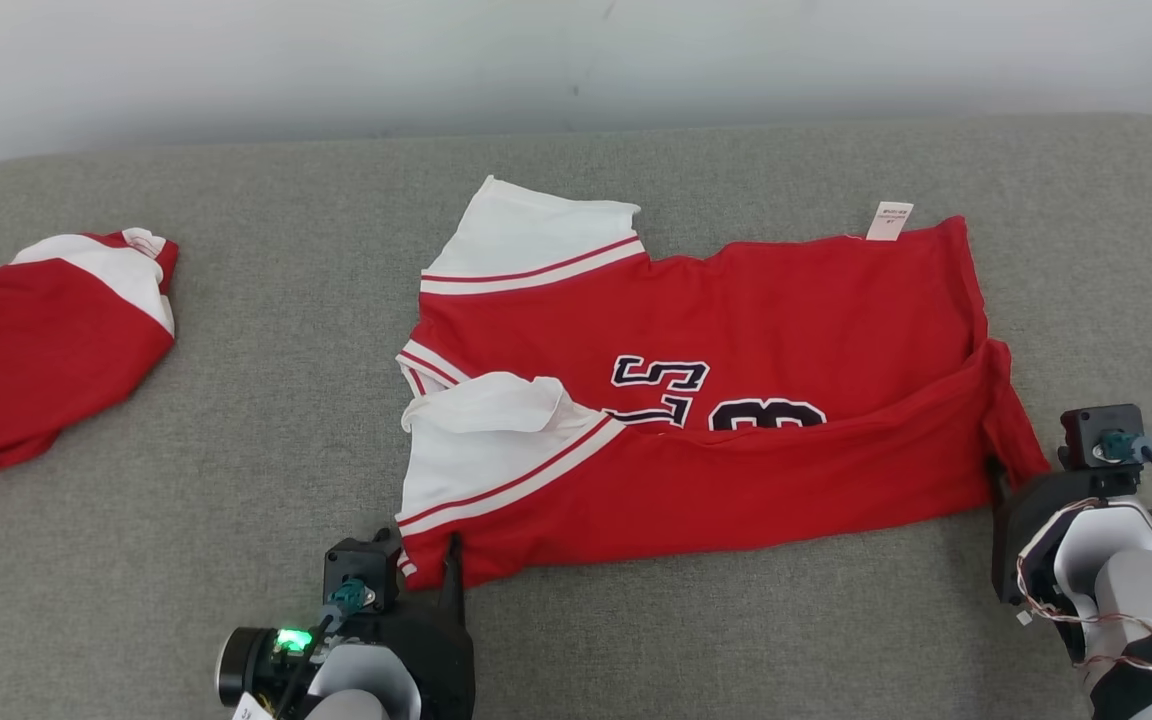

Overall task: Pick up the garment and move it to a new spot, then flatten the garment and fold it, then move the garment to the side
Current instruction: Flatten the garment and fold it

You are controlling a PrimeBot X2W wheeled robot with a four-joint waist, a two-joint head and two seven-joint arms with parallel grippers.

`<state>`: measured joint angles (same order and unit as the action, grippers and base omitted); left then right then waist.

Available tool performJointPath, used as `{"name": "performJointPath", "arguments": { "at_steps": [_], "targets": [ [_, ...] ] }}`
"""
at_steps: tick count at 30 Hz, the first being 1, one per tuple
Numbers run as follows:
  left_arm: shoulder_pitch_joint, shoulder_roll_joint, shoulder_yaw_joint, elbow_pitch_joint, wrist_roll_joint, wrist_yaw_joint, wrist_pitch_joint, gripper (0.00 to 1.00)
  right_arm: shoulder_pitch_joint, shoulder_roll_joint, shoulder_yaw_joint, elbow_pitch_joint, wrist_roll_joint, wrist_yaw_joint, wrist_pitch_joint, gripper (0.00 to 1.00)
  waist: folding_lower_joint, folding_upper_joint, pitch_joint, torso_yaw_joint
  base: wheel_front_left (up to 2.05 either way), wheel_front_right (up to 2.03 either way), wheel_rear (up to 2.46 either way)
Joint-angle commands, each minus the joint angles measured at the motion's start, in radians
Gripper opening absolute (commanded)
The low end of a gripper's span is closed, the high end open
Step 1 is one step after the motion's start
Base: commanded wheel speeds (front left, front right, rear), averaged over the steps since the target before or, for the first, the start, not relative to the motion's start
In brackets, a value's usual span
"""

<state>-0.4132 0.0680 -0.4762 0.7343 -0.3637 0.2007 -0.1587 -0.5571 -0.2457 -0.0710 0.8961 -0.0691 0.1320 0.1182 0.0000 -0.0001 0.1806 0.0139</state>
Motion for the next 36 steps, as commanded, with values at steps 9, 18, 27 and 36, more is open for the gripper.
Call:
{"name": "performJointPath", "arguments": {
  "at_steps": [9, 18, 27, 36],
  "targets": [
    [0.0, 0.012, -0.016, 0.019, -0.008, 0.006, 0.015, 1.0, -0.023, -0.001, -0.012, 0.07, 0.075, -0.003, 0.003, 1.0, 0.0, 0.0001, 0.024, 0.001, 0.0, 0.0, 0.0],
    [0.007, 0.021, -0.018, 0.012, -0.018, 0.008, 0.006, 0.4, -0.008, 0.016, -0.029, 0.12, 0.131, -0.003, 0.001, 0.07, 0.0, 0.0001, 0.021, 0.006, 0.0, 0.0, 0.0],
    [0.039, 0.039, -0.018, 0.021, -0.04, 0.0, 0.019, 0.0, 0.004, 0.079, -0.124, 0.119, 0.413, -0.003, 0.022, 0.0, 0.0, 0.0001, -0.007, 0.0, 0.0, 0.0, 0.0],
    [0.087, 0.058, -0.006, 0.006, -0.066, -0.014, -0.003, 0.0, 0.095, 0.06, -0.102, 0.021, 0.656, -0.003, 0.091, 0.0, 0.0, 0.0001, -0.068, -0.006, 0.0, 0.0, 0.0]
  ]
}}
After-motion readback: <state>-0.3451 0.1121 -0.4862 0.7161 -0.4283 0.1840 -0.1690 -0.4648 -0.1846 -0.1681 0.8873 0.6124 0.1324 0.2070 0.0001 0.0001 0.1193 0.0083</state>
